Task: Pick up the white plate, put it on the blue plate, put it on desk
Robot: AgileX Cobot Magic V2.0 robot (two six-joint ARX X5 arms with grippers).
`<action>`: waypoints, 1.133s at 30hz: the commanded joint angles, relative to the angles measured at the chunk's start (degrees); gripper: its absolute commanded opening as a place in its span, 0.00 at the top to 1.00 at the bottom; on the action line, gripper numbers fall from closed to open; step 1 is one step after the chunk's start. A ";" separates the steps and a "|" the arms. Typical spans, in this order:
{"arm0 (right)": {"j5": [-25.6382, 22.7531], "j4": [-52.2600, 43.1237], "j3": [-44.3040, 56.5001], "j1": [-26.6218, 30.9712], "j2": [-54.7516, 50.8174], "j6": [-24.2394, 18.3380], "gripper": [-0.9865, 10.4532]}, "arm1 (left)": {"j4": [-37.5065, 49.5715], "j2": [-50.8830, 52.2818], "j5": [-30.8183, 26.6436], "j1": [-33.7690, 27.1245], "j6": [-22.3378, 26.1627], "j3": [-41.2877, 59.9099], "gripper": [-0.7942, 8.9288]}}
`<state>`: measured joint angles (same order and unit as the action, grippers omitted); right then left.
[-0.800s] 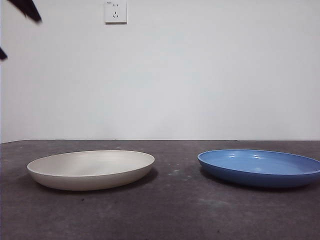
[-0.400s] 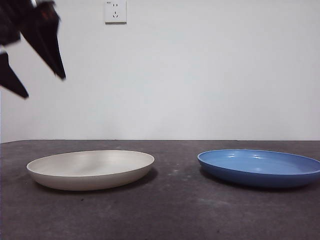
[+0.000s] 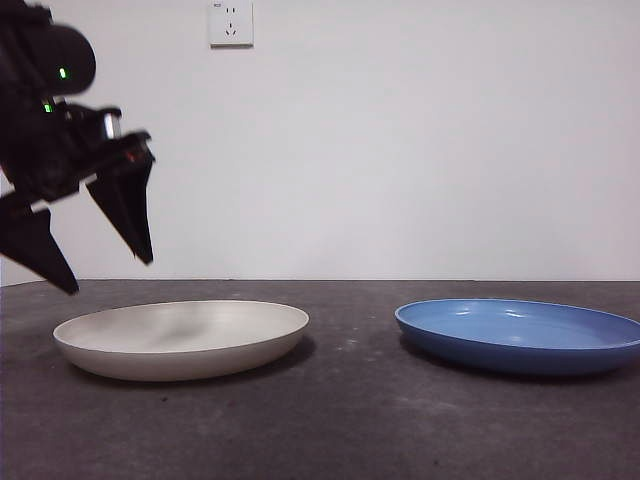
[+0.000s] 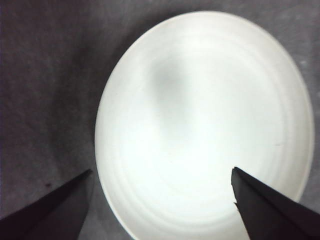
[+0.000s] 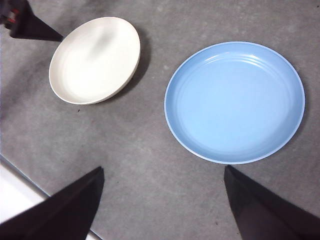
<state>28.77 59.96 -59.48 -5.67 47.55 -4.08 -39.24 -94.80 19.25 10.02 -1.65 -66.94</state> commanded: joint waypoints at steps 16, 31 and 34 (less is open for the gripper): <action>0.17 -0.37 -1.25 -0.26 0.28 0.39 0.58 | 4.44 -6.08 -2.91 -0.28 -0.35 -1.16 0.48; 0.13 -0.83 -1.25 -0.26 0.28 0.39 0.58 | 4.11 -8.22 -2.73 -0.26 -0.59 -1.16 0.75; 0.13 -0.83 -1.25 -0.26 0.28 0.39 0.58 | 4.20 -8.22 -2.73 -0.26 -0.85 -1.14 0.84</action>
<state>28.77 59.66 -59.48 -5.69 47.55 -4.08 -35.16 -101.89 16.40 9.74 -2.26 -67.02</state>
